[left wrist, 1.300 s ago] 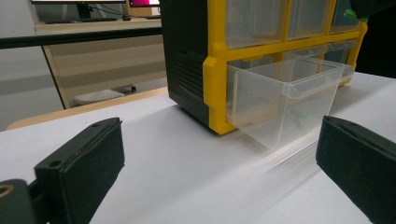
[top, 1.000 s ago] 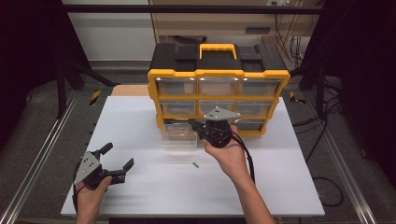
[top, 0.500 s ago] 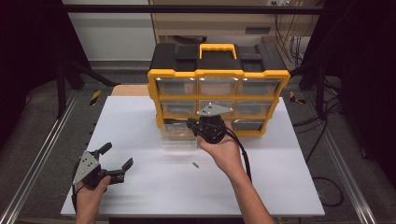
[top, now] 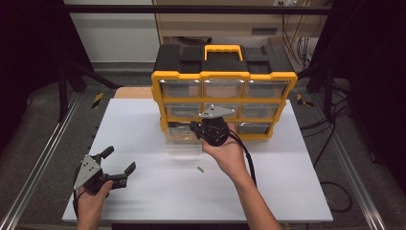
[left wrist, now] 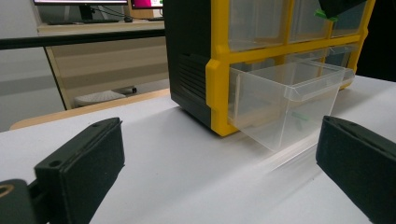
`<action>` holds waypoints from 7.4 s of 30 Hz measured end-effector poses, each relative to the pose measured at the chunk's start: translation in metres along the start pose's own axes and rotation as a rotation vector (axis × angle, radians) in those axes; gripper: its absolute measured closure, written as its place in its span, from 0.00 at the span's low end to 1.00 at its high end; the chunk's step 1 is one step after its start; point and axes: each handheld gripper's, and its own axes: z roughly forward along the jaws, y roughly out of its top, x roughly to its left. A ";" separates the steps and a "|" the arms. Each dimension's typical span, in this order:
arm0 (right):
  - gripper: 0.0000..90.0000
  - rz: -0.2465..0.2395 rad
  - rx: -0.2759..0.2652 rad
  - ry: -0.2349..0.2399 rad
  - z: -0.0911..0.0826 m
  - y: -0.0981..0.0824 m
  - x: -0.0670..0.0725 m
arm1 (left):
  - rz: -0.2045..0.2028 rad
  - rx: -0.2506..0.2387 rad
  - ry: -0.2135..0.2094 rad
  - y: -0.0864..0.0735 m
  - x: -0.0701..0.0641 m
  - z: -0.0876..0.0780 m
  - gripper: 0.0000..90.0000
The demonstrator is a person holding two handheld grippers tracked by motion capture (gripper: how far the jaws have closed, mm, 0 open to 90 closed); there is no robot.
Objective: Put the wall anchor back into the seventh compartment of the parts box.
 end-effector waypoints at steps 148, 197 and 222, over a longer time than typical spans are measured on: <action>0.84 0.031 0.345 -0.015 0.027 -0.118 0.018 | 0.003 -0.011 -0.019 0.001 -0.003 0.001 0.01; 0.94 0.059 0.069 -0.039 -0.031 -0.100 0.002 | 0.000 -0.014 -0.021 0.001 -0.003 0.001 0.01; 0.94 0.046 -0.042 -0.031 -0.042 -0.042 -0.006 | -0.006 -0.024 -0.023 0.002 -0.003 -0.001 0.01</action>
